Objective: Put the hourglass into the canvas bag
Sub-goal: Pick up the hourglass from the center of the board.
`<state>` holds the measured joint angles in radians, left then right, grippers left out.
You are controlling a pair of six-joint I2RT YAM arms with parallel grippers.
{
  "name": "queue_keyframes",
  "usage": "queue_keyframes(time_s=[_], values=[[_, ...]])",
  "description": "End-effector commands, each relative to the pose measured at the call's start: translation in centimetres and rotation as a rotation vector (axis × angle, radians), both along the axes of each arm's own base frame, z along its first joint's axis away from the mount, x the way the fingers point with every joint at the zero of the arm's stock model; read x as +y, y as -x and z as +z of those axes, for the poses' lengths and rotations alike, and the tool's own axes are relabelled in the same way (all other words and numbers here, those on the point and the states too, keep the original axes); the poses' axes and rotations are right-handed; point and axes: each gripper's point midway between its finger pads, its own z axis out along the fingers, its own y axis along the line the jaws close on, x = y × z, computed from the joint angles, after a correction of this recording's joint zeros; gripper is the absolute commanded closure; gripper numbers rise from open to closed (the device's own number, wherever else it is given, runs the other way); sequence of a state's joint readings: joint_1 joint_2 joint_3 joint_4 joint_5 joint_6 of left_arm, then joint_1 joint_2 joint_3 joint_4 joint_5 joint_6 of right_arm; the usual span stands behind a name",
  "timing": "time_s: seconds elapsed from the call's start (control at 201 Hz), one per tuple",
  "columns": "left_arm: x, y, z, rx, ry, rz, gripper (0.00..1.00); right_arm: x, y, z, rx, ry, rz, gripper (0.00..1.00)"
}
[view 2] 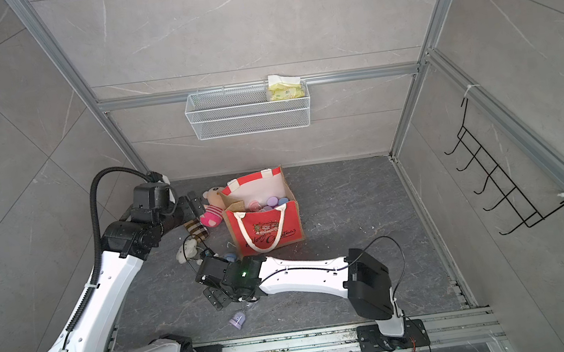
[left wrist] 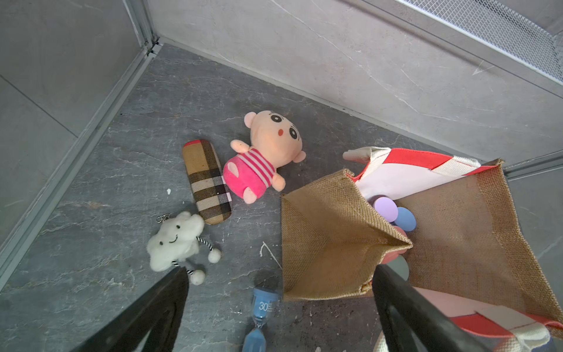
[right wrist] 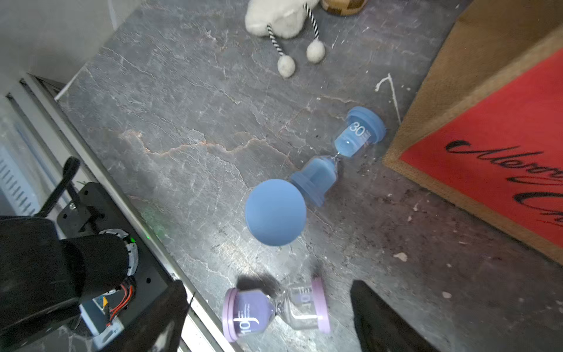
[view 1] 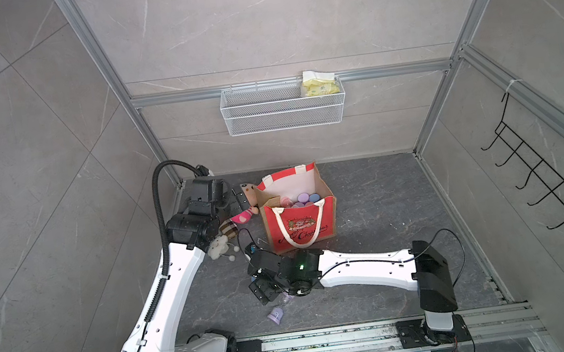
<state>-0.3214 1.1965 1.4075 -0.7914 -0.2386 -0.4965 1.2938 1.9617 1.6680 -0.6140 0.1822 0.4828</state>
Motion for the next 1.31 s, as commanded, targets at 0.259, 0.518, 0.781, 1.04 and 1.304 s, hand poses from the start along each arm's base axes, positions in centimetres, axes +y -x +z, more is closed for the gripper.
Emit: queue_keyframes(time_s=[0.259, 0.518, 0.781, 1.04, 1.304], values=[[1.4, 0.9, -0.1, -0.003, -0.037, 0.046, 0.01, 2.7, -2.1, -3.4, -0.05, 0.068, -0.051, 0.26], [1.8, 1.1, -0.3, -0.003, -0.049, 0.062, 0.0, 3.4, -3.0, -5.7, -0.073, 0.145, -0.063, 0.35], [1.6, 1.1, -0.3, -0.003, -0.042, 0.057, 0.0, 3.3, -3.6, -6.9, -0.098, 0.182, -0.074, 0.49], [1.4, 0.9, -0.4, -0.006, -0.027, 0.053, 0.0, 3.3, -3.7, -6.3, -0.109, 0.174, -0.068, 0.65], [1.4, 1.0, 0.6, -0.029, -0.02, 0.049, 0.0, 3.2, -3.1, -3.6, -0.095, 0.116, -0.066, 0.77]])
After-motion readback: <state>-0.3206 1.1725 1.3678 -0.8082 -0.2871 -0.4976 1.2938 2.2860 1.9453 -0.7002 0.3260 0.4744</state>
